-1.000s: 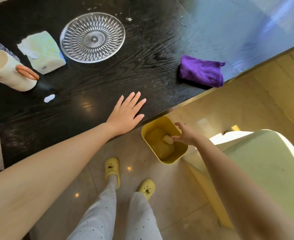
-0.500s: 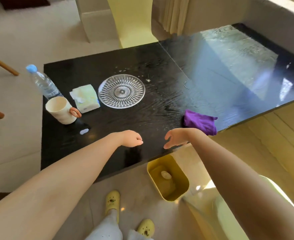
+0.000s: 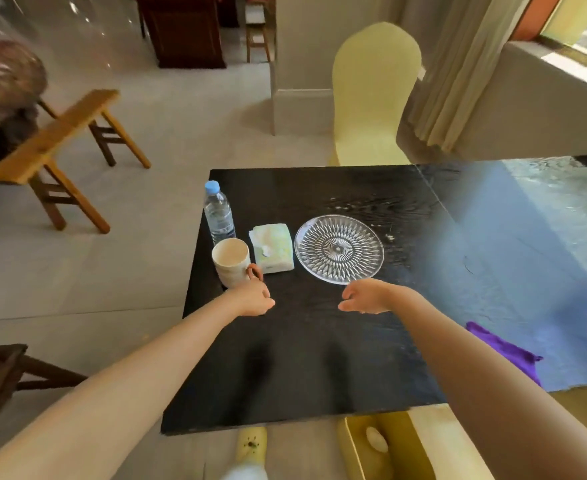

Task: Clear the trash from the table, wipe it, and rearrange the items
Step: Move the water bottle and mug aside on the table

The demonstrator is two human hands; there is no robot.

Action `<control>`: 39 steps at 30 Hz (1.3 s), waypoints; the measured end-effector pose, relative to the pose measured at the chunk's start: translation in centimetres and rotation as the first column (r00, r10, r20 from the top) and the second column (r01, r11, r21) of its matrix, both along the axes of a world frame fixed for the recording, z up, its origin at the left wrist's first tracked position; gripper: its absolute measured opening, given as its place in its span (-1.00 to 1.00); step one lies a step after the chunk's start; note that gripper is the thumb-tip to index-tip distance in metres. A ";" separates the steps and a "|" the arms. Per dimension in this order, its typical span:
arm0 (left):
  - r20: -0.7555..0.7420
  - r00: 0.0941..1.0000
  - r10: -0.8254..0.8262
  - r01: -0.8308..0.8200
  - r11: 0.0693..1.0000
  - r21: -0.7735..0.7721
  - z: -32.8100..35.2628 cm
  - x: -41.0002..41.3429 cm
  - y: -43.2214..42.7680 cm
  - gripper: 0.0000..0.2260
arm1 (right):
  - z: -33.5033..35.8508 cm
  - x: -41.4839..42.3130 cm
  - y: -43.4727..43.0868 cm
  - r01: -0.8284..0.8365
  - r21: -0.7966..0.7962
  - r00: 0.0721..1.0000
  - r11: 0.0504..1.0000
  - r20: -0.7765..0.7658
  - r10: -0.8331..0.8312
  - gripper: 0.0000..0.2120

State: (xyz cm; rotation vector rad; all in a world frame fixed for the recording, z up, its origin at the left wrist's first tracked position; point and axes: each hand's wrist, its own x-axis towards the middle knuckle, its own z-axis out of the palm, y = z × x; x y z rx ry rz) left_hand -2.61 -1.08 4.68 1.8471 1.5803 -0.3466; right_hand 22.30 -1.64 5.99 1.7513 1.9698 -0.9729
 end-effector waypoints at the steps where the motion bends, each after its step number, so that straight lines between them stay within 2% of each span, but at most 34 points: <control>1: 0.007 0.998 0.070 -0.070 0.997 0.026 -0.2 -1.4 0.9 -0.75 | -0.2 -1.0 1.0 -0.013 0.014 1.000 1.000 0.001 0.013 -0.69; 4: -0.010 0.952 0.305 -0.304 0.951 0.060 -0.3 -5.3 3.3 -0.74 | -1.2 -4.5 4.0 -0.023 0.067 1.000 0.997 -0.019 0.024 -0.58; 8: -0.014 0.887 0.461 -0.457 0.881 0.121 -0.4 -9.5 6.9 -0.63 | -2.9 -9.4 7.2 0.009 0.094 0.992 0.996 -0.128 0.003 -0.62; 10: 0.066 0.856 0.513 -0.517 0.844 0.145 -0.1 -11.0 8.9 -0.54 | -3.8 -11.7 8.1 0.040 0.073 0.985 0.997 -0.173 -0.027 -0.61; 12: 0.217 0.811 0.544 -0.576 0.807 0.132 0.1 -12.3 11.4 -0.40 | -4.9 -13.6 8.9 0.060 0.052 0.981 0.997 -0.190 -0.049 -0.57; 15: 0.386 0.771 0.507 -0.595 0.789 0.152 0.4 -13.3 14.8 -0.24 | -6.5 -15.8 10.0 0.078 0.027 0.973 0.997 -0.222 -0.070 -0.56; 20: 0.523 0.729 0.441 -0.571 0.814 0.109 -0.5 -12.9 18.5 -0.21 | -8.5 -17.6 10.5 0.157 -0.007 0.940 0.988 -0.305 -0.152 -0.70; 22: 0.535 0.730 0.425 -0.551 0.829 0.092 -1.3 -12.5 19.1 -0.28 | -9.0 -17.9 10.5 0.233 -0.056 0.896 0.971 -0.375 -0.236 -0.80; 26: 0.535 0.745 0.399 -0.550 0.821 0.154 -2.4 -11.8 19.6 -0.37 | -8.8 -18.1 10.1 0.323 -0.130 0.800 0.938 -0.493 -0.343 -0.82; 31: 0.480 0.813 0.330 -0.494 0.827 0.267 -2.4 -12.0 20.2 -0.40 | -8.4 -17.3 10.2 0.322 -0.107 0.773 0.941 -0.544 -0.327 -0.77; 34: 0.477 0.807 0.349 -0.511 0.818 0.264 -2.0 -12.6 20.1 -0.37 | -7.1 -16.3 10.6 0.340 -0.076 0.736 0.938 -0.599 -0.315 -0.85; 39: 0.530 0.790 0.308 -0.511 0.809 0.290 0.3 -13.3 19.6 -0.36 | -4.0 -14.1 11.0 0.376 0.030 0.728 0.926 -0.629 -0.275 -0.80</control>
